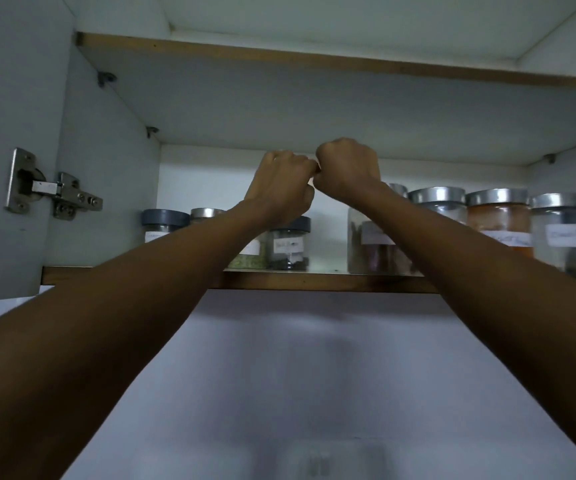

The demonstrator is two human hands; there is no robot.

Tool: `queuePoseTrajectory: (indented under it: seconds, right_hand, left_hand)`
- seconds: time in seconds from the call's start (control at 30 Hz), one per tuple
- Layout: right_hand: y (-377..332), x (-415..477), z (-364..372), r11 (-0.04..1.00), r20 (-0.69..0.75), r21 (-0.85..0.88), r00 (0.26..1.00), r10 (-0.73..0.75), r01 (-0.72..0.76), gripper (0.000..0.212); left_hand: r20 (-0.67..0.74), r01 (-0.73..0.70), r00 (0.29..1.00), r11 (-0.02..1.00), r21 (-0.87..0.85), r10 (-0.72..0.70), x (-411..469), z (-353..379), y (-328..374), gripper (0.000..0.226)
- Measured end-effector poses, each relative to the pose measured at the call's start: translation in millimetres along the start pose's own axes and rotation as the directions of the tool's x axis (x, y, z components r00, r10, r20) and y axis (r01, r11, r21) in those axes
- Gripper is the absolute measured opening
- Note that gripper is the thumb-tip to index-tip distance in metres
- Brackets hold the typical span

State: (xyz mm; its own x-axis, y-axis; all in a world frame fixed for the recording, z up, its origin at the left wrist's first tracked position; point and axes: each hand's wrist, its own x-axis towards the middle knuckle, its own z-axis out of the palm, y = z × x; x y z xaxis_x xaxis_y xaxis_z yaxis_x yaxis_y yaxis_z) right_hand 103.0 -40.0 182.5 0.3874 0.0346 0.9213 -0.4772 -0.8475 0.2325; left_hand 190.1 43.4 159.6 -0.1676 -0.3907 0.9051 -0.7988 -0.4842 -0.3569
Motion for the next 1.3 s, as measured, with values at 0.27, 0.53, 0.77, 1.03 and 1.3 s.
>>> queuePoseTrajectory:
  seconds: [0.27, 0.53, 0.77, 1.03, 1.3]
  right_hand:
    - [60, -25, -43, 0.993, 0.112, 0.069, 0.99, 0.083, -0.091, 0.012]
    - [123, -41, -69, 0.991, 0.269, 0.049, 0.957, 0.108, -0.126, 0.015]
    - [144, -60, -81, 0.974, 0.49, 0.197, 0.872, 0.004, -0.115, 0.026]
    - [143, -58, -79, 0.974, 0.506, 0.207, 0.862, -0.028, -0.09, 0.03]
    - [135, -48, -54, 0.986, 0.486, 0.146, 0.874, -0.004, -0.076, 0.027]
  left_hand:
    - [0.035, 0.046, 0.999, 0.974, -0.22, -0.039, 26, -13, 63, 0.035]
    - [0.241, -0.007, 0.969, 0.979, -0.204, 0.057, 43, -27, 91, 0.031]
    - [0.386, -0.006, 0.919, 0.979, -0.204, 0.086, 44, -30, 86, 0.026]
    - [0.384, 0.059, 0.923, 0.977, -0.204, 0.025, 44, -37, 92, 0.034]
    - [0.476, 0.187, 0.878, 0.951, -0.248, -0.048, 46, -22, 84, 0.034]
